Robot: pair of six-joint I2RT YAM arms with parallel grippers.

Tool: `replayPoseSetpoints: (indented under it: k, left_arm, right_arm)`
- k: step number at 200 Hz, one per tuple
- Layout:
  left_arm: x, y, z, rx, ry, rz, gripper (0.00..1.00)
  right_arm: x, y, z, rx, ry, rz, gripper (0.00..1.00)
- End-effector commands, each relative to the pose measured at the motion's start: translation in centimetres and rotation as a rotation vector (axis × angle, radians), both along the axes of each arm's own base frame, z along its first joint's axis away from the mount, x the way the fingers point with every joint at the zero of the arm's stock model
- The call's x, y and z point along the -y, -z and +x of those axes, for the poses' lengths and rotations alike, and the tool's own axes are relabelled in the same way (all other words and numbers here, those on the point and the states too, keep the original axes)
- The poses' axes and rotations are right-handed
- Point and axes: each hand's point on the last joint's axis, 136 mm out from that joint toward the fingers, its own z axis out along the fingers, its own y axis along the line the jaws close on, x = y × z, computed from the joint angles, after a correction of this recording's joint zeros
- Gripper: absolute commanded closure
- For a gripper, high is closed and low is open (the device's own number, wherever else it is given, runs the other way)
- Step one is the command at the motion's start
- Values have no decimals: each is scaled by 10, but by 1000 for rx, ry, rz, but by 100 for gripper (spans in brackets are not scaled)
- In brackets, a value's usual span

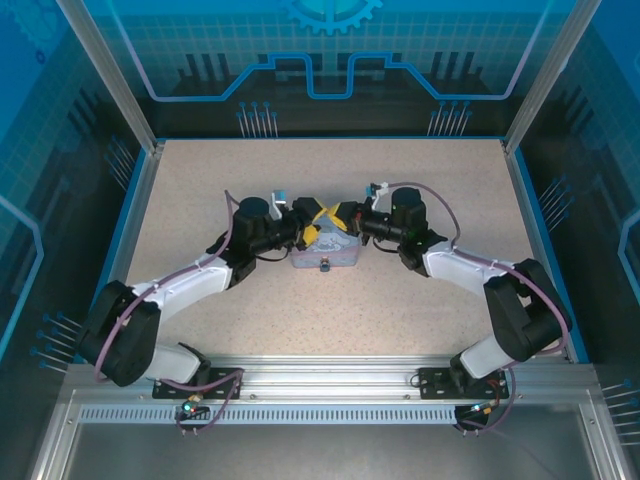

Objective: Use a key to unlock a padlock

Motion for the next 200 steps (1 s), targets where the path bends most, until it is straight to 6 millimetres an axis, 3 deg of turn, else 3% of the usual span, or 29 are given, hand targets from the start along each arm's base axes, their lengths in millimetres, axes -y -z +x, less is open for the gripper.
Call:
replayPoseSetpoints:
  k: [1, 87, 153, 200]
  left_arm:
    - [-13, -3, 1, -20, -64, -17, 31]
    - [1, -18, 21, -35, -80, -169, 36]
    - [17, -28, 30, -32, -72, -251, 42]
    - [19, -39, 33, -11, -71, -292, 59]
  right_arm:
    - [1, -30, -8, 156, -47, 53, 100]
    - [-10, -36, -14, 184, -88, 63, 100]
    - [-16, -26, -14, 156, -91, 48, 100]
    - [-18, -14, -14, 132, -86, 39, 100]
